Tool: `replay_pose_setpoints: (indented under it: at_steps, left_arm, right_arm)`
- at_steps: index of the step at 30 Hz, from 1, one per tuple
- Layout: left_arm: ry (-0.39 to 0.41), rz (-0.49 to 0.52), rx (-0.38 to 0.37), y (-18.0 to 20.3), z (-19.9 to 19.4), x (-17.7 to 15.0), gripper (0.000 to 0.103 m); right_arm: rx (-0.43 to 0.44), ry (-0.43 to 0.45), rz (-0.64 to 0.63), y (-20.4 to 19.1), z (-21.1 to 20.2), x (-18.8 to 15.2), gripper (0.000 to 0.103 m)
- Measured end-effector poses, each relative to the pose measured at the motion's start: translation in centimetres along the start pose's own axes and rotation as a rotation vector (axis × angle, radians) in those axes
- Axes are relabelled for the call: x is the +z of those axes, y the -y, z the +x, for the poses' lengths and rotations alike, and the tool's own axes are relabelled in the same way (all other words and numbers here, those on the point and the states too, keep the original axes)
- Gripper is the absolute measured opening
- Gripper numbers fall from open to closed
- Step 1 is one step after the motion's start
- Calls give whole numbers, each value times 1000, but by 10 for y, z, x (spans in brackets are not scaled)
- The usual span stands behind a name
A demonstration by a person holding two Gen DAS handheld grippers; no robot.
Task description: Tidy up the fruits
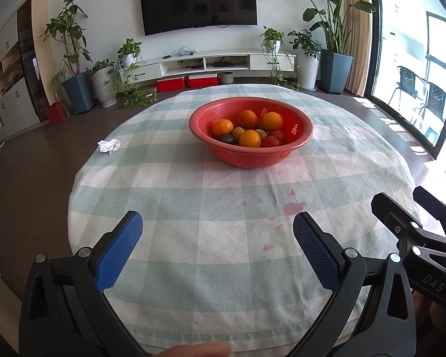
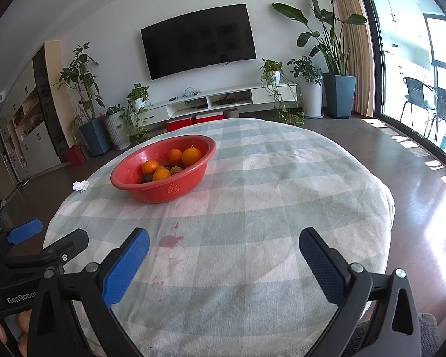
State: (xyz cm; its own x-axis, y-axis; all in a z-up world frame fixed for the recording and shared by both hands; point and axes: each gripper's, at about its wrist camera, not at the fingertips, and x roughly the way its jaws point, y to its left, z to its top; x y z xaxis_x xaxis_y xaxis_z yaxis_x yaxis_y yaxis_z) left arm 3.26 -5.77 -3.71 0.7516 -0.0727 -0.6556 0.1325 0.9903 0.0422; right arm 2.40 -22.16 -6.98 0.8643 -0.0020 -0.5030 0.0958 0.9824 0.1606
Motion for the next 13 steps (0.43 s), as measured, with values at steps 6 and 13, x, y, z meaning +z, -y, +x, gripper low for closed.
replay_pose_setpoints:
  at_steps: [6, 13]
  left_arm:
    - [2, -8, 16, -3, 0, 0, 103]
    - [-1, -22, 54, -11, 1, -2, 103]
  right_arm:
    - [0, 0, 0, 0, -1, 1, 103]
    - [0, -3, 1, 0, -2, 0, 103]
